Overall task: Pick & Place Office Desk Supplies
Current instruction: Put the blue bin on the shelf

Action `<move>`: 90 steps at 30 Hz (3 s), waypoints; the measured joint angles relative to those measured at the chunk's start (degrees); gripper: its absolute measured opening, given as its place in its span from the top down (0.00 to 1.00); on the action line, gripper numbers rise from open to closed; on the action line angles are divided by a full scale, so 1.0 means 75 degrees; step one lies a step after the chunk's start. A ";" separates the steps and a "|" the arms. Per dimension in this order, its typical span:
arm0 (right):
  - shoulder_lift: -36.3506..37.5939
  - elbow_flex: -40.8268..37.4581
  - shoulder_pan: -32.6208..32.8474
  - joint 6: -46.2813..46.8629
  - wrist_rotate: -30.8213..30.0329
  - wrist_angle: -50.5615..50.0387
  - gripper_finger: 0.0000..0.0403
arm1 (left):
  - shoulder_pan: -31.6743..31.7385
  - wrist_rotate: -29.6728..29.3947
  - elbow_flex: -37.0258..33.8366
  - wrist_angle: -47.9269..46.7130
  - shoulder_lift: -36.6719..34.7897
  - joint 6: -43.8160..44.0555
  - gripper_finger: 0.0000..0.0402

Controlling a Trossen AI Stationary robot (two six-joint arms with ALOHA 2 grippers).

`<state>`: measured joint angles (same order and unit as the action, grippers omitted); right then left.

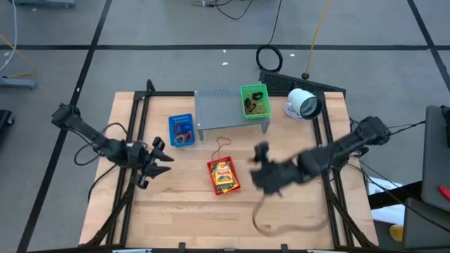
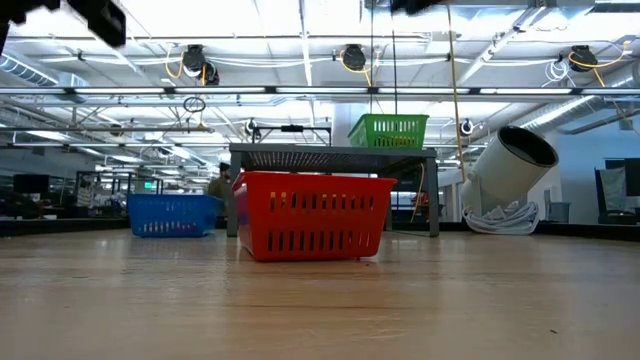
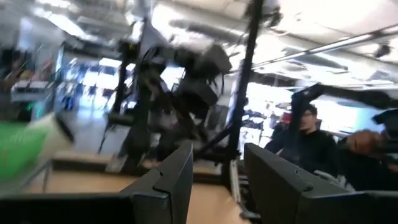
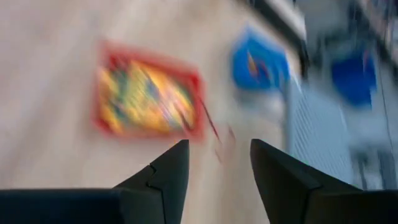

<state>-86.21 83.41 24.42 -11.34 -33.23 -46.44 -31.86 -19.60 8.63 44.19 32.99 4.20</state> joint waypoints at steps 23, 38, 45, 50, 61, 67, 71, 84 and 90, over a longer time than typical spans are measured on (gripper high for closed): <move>-0.0304 -0.4224 0.1106 -0.3912 -0.0853 1.0982 0.64 | 0.2249 -0.0293 0.7790 -1.6147 0.4796 0.3427 0.62; -0.0301 -0.4224 0.1372 -0.4981 -0.1383 1.1710 0.64 | 0.5247 0.1145 0.6503 -1.3855 0.6169 0.0723 0.62; -0.0301 -0.4224 0.1409 -0.4876 -0.1396 1.1498 0.64 | 0.5986 0.1909 0.5668 -1.3185 0.6210 0.0038 0.62; -0.0304 -0.4224 0.1406 -0.4760 -0.1399 1.1474 0.65 | 0.6050 0.2207 0.5023 -1.2412 0.6207 -0.0307 0.62; -0.0304 -0.4223 0.1322 -0.4550 -0.1396 1.1474 0.65 | 0.6045 0.2008 0.4411 -1.1879 0.6204 -0.0833 0.68; -0.0304 -0.4222 0.1295 -0.4537 -0.1381 1.1474 0.65 | 0.6044 0.1962 0.4411 -1.1856 0.6202 -0.0900 0.97; -0.0304 -0.4221 0.1296 -0.4537 -0.1373 1.1474 0.65 | 0.6044 0.1959 0.4411 -1.1868 0.6202 -0.0876 0.99; -0.0304 -0.4221 0.1295 -0.4545 -0.1393 1.1474 0.66 | 0.5646 0.1544 0.6006 -1.3871 0.6202 -0.0568 0.99; -0.0304 -0.4221 0.1295 -0.4547 -0.1394 1.1474 0.67 | 0.5099 0.1053 0.7494 -1.5537 0.6202 -0.0131 1.00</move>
<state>-88.49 51.75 34.13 -45.44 -43.69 39.62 6.38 -11.70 64.84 -72.34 79.50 3.22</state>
